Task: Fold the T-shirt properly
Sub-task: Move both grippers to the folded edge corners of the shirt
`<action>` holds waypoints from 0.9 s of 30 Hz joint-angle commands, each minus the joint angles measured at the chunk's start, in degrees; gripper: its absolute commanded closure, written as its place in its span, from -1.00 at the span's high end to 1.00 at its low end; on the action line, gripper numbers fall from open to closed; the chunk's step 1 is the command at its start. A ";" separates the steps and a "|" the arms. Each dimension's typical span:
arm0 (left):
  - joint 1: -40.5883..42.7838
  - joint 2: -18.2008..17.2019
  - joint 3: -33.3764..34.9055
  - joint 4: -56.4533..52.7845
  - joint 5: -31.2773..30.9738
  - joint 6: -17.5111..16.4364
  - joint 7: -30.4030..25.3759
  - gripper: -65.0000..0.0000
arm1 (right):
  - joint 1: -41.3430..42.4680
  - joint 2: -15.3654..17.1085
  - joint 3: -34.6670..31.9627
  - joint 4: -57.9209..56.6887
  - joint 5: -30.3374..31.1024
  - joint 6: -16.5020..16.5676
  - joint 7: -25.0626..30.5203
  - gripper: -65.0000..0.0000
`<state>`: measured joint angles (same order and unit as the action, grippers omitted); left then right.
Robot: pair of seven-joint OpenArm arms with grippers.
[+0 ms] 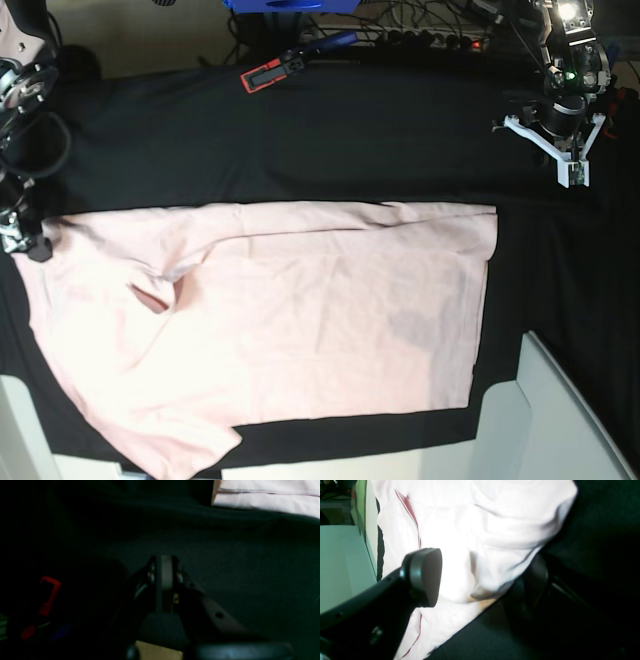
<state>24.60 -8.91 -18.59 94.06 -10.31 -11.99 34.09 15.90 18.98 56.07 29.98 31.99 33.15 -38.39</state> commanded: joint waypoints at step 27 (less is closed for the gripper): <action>-4.60 -6.35 -3.43 -8.22 -29.56 -3.53 -0.46 -0.08 | 1.20 -0.30 -6.01 0.48 0.85 0.66 -0.33 -0.99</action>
<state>20.08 -14.44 -21.63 84.75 -39.35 -15.09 34.83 15.99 17.58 50.11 29.71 31.77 32.99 -39.05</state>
